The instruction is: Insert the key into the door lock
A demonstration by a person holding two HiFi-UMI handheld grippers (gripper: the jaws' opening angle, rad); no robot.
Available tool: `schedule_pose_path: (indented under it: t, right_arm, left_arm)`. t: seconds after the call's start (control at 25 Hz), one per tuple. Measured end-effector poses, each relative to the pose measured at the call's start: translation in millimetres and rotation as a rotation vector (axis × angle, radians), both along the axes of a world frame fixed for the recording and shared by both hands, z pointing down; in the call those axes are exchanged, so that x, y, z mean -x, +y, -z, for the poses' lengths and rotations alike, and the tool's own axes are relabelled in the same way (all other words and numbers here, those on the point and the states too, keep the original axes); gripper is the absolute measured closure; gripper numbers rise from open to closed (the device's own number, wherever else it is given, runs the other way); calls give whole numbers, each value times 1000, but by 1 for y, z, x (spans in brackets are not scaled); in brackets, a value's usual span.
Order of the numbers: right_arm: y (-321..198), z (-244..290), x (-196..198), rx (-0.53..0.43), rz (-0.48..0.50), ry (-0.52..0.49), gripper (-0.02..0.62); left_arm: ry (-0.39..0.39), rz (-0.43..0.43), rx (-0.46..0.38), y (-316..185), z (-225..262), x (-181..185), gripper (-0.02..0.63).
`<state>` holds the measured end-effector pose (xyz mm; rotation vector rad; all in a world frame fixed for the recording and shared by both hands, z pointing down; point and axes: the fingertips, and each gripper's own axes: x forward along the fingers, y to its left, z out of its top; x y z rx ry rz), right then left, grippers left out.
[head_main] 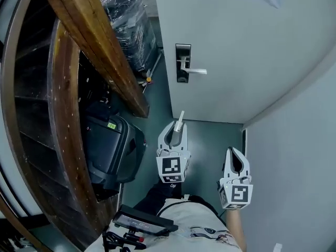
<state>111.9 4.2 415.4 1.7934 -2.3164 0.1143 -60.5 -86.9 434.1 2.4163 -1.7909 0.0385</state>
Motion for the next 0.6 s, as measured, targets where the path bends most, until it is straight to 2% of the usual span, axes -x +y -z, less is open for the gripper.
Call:
schedule_pose_path:
  t: [0.28,0.6]
  right_arm:
    - [-89,-17,19,20,15,16,589]
    - [-137,-76,9,-8,51,9,589]
  left_arm:
    - [-14,-12,15,-106,-34,9,503]
    - [10,58,-19,-191,-98,4,503]
